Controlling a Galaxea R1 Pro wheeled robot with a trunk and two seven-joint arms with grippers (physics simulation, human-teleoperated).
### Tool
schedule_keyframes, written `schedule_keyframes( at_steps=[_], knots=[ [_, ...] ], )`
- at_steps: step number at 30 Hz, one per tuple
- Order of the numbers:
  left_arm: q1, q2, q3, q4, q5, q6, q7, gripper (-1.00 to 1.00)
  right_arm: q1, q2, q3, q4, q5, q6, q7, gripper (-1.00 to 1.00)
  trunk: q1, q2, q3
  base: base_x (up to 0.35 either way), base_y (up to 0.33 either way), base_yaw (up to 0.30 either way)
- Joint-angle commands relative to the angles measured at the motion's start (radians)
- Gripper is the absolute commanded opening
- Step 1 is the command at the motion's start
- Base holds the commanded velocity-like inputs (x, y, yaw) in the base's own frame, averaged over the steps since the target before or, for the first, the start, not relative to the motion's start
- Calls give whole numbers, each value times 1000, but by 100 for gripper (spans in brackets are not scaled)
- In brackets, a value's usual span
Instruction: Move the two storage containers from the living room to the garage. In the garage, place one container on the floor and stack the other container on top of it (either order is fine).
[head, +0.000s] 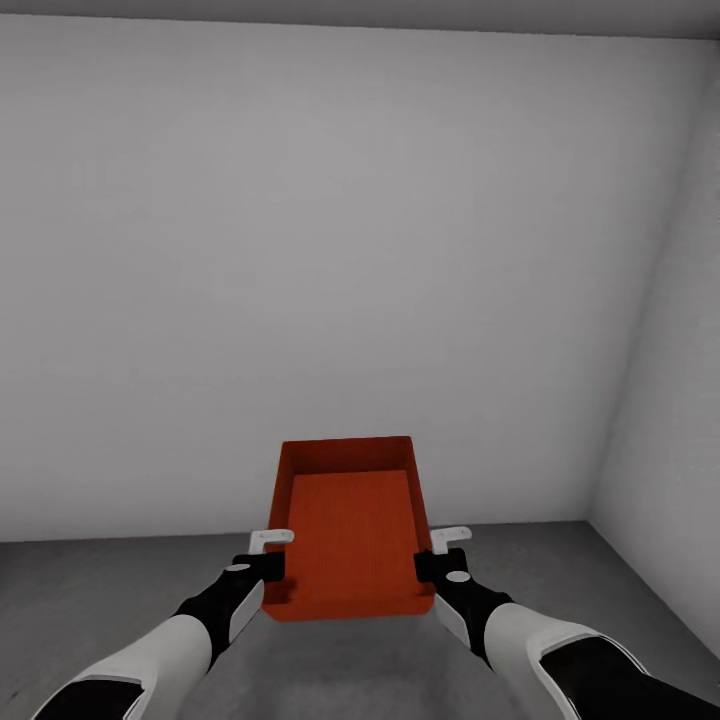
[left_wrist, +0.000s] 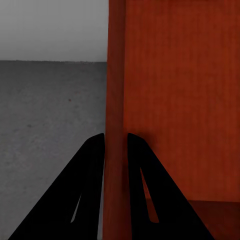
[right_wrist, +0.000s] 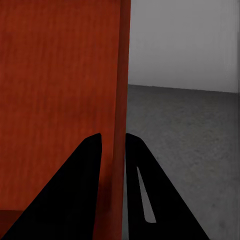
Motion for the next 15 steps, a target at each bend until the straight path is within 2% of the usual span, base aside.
schedule_keyframes(
  at_steps=[1,11,15],
  knots=[
    [-1,0,31,-6,-15,6,54,-100,-1,10,-41,2,-4,-1,32,-100,0,-1,-1,33,10,-21],
    [-1,0,31,-6,-15,6,54,-100,-1,11,-40,2,-3,-2,32,-100,0,-1,-1,7,2,-5],
    [-1,0,31,-6,-15,6,54,-100,-1,11,-40,2,-3,-2,32,-100,0,-1,-1,0,0,136]
  ],
)
